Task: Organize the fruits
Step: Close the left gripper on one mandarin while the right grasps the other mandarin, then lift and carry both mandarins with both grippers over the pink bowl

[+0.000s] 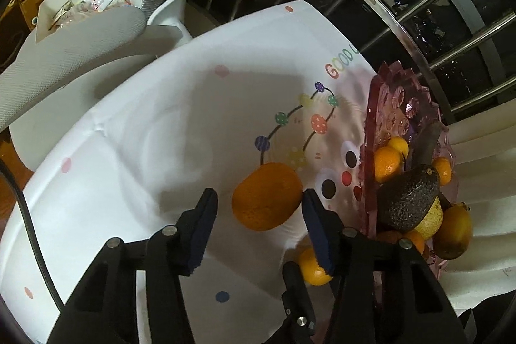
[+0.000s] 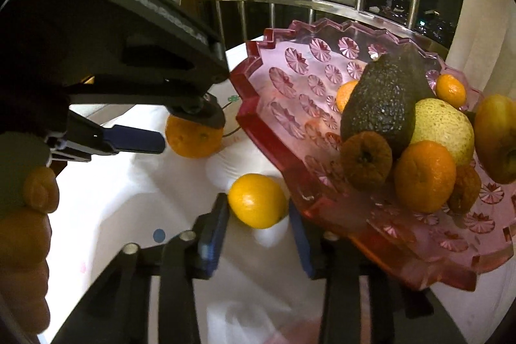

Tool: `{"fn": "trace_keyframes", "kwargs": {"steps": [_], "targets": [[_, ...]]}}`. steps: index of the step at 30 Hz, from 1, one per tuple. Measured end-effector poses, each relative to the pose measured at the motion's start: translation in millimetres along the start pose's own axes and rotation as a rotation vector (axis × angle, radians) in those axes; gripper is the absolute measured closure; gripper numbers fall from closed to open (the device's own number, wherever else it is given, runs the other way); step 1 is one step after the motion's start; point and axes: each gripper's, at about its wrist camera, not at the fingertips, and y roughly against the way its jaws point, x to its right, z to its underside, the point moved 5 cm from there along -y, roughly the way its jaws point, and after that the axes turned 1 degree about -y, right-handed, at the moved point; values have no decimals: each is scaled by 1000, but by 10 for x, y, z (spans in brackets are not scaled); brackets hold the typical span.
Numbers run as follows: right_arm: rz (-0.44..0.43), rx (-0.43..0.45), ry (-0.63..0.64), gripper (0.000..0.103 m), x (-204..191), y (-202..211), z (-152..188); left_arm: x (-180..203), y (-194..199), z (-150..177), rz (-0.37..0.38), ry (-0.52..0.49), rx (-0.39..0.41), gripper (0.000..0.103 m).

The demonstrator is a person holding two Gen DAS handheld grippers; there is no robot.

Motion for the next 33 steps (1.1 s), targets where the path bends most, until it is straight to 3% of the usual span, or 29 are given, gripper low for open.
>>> {"fn": "trace_keyframes", "kwargs": {"steps": [5, 15, 23, 33], "targets": [[-12, -3, -2, 69, 39, 2, -5, 52, 5, 8, 1, -23, 18, 61], [-65, -48, -11, 69, 122, 139, 144, 7, 150, 143, 3, 44, 64, 63], [-130, -81, -5, 69, 210, 321, 253, -74, 537, 296, -28, 149, 148, 63], [-240, -75, -13, 69, 293, 758, 225, 151, 1129, 505, -64, 202, 259, 63]]}}
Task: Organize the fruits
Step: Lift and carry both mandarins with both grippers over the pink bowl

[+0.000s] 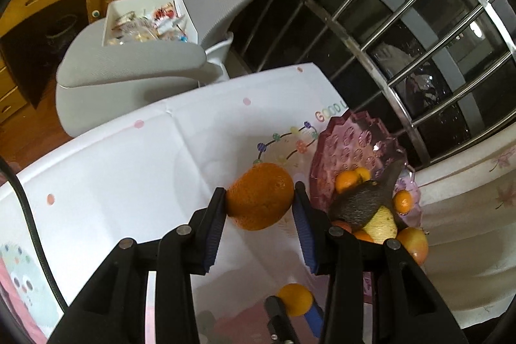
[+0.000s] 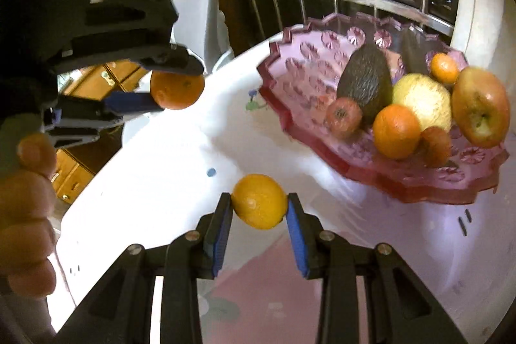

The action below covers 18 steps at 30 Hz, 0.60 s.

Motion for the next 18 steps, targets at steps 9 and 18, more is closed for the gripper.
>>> {"fn": "trace_keyframes", "kwargs": {"steps": [9, 18], "targets": [[-78, 9, 30, 70, 191, 294, -217, 307, 227, 68, 13, 1, 53, 63], [28, 84, 9, 70, 726, 495, -659, 714, 103, 39, 56, -34, 55, 63]]}}
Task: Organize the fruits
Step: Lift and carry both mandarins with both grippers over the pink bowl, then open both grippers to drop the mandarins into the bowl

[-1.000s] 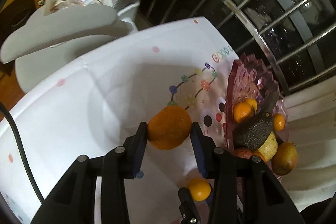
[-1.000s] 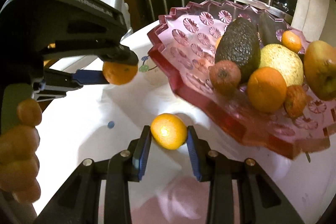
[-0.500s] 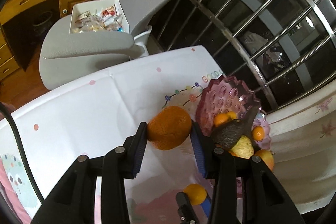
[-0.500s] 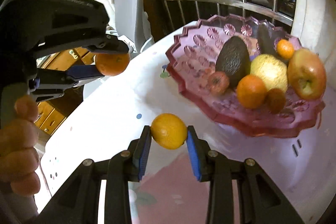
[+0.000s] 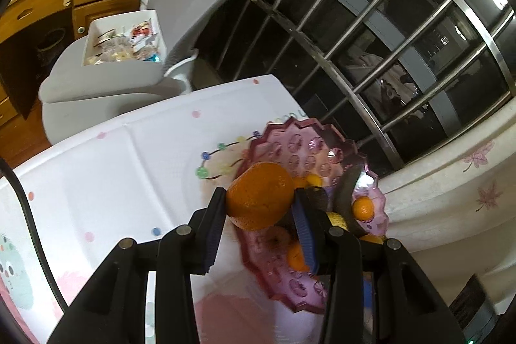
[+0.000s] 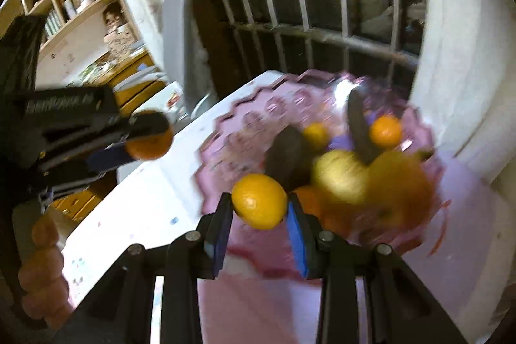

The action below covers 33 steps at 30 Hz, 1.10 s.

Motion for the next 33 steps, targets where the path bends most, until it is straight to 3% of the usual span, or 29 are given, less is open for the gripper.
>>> {"fn": "trace_keyframes", "kwargs": {"steps": [8, 17, 19, 20, 21, 25, 28, 33], "targets": [[127, 16, 12, 69, 474, -97, -327, 311, -266, -31, 32, -17, -24, 63], [125, 32, 83, 69, 576, -212, -588, 432, -453, -79, 4, -19, -39, 62], [119, 26, 97, 69, 575, -268, -609, 416, -476, -84, -30, -9, -40, 58], [108, 15, 97, 68, 581, -306, -616, 404, -472, -82, -36, -6, -37, 46], [90, -6, 93, 67, 591, -355, -620, 407, -466, -84, -38, -3, -33, 39], [18, -47, 81, 43, 661, -442, -625, 375, -336, -41, -40, 5, -9, 36], [6, -56, 59, 36, 755, -399, -631, 288, -196, 84, -79, 19, -5, 33], [-33, -119, 27, 32, 881, -220, -523, 73, 201, 517, -119, 90, 34, 33]]}}
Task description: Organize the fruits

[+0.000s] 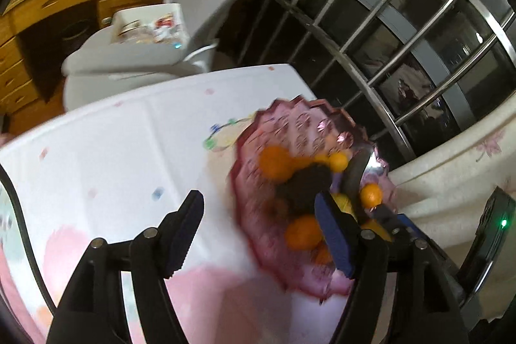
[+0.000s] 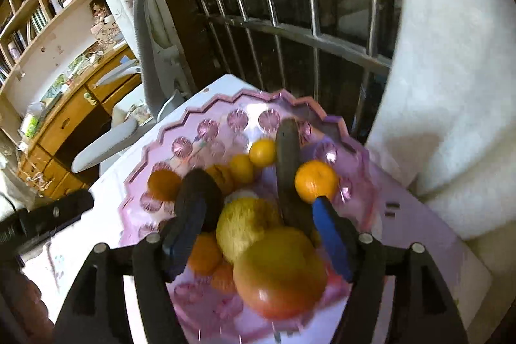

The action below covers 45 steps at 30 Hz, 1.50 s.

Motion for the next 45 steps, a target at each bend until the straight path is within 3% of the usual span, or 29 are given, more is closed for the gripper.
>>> {"fn": "trace_keyframes", "kwargs": {"steps": [5, 10, 17, 23, 28, 34, 38, 43, 45], "targets": [[-62, -42, -5, 28, 49, 307, 331, -425, 671, 543, -69, 141, 121, 31], [-126, -115, 34, 25, 59, 654, 842, -738, 1361, 1212, -214, 200, 176, 23], [-111, -165, 144, 19, 217, 1158, 1452, -858, 1900, 2257, -310, 286, 72, 21], [-91, -234, 276, 18, 449, 1454, 1806, -635, 1961, 2873, -270, 369, -13, 21], [-107, -311, 374, 18, 555, 1539, 1967, -308, 1842, 3053, -228, 416, -57, 21], [-147, -393, 462, 18, 583, 1599, 1990, 346, 1679, 3044, -280, 374, -124, 21], [-187, -392, 559, 18, 617, 1848, 1755, 821, 1765, 2832, -307, 354, -76, 20], [-233, -361, 538, 10, 761, 2256, 1264, 1269, 2050, 2615, -352, 343, 3, 11], [-239, -338, 550, 7, 793, 2374, 1138, 1430, 2204, 2527, -390, 321, 57, 1]]}}
